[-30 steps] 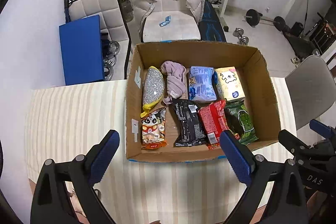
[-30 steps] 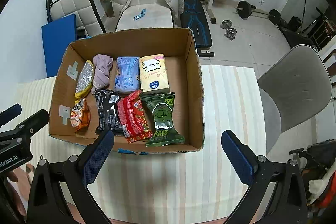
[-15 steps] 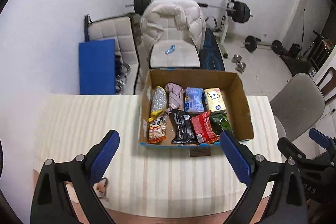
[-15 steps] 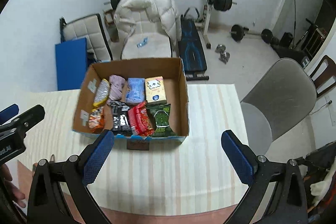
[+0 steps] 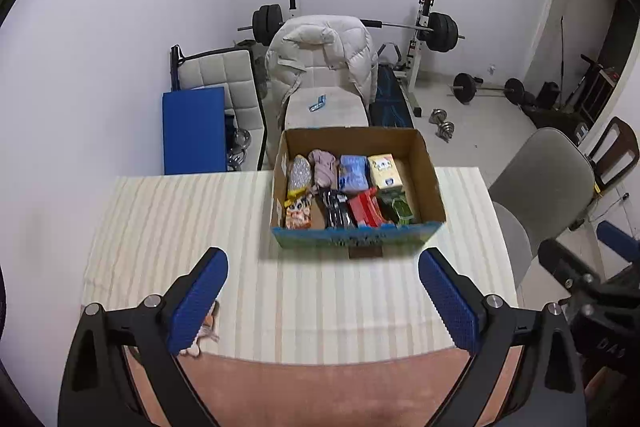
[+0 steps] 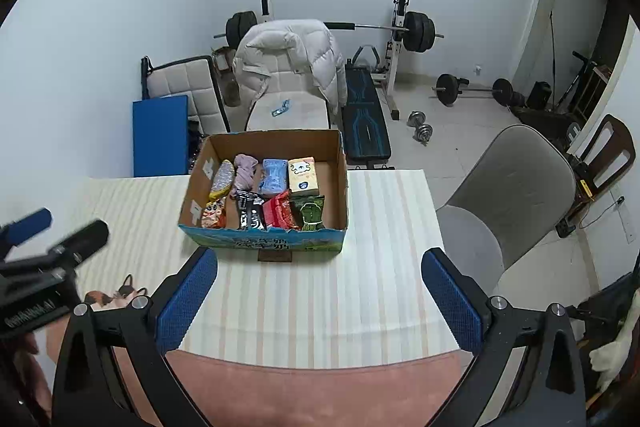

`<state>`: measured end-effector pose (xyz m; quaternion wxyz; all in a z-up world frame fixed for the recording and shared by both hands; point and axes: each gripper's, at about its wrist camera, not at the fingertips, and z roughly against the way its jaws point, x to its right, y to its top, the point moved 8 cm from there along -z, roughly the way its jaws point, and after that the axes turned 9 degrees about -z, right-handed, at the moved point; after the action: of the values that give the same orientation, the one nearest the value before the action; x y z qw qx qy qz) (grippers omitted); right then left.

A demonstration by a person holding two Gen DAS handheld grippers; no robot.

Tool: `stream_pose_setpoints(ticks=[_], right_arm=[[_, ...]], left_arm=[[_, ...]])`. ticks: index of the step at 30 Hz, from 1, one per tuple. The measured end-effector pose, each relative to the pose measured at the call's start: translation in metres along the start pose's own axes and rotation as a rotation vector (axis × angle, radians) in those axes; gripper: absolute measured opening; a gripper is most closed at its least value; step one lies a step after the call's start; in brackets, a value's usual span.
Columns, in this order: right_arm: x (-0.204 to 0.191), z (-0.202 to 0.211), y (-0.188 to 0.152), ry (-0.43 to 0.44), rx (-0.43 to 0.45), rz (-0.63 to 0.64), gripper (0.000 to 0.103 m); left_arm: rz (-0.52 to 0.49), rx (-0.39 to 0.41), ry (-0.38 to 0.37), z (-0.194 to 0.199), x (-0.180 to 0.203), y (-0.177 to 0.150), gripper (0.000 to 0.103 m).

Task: Organize soft objects

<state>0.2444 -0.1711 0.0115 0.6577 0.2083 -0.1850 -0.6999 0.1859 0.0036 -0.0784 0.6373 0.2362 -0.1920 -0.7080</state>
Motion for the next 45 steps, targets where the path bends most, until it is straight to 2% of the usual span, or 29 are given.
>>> stream_pose_setpoints(ticks=[5,12,16,21,22,31,45], right_arm=[[0.001,0.038,-0.011,0.003,0.022,0.016,0.103],[0.009,0.068,-0.017,0.001,0.04,0.017,0.103],[0.009,0.078,-0.018,0.014,0.038,0.021,0.103],[0.013,0.092,-0.01,0.012,0.082,0.015,0.103],[0.013,0.091,-0.007,0.011,0.089,0.012,0.103],[0.014,0.086,0.017,-0.029,0.134,0.015,0.103],[0.014,0.07,0.03,-0.036,0.126,0.018,0.103]], left_arm=[[0.003,0.024,-0.004,0.025,0.008,-0.009,0.098],[0.016,0.063,0.002,0.055,0.007,-0.013,0.098],[0.023,0.079,0.022,0.062,0.006,-0.012,0.098],[0.031,0.096,0.043,0.064,0.005,-0.008,0.099],[0.031,0.098,0.048,0.065,0.004,-0.008,0.103],[0.034,0.133,0.076,0.063,0.004,0.004,0.103],[0.041,0.131,0.075,0.055,0.002,0.013,0.103]])
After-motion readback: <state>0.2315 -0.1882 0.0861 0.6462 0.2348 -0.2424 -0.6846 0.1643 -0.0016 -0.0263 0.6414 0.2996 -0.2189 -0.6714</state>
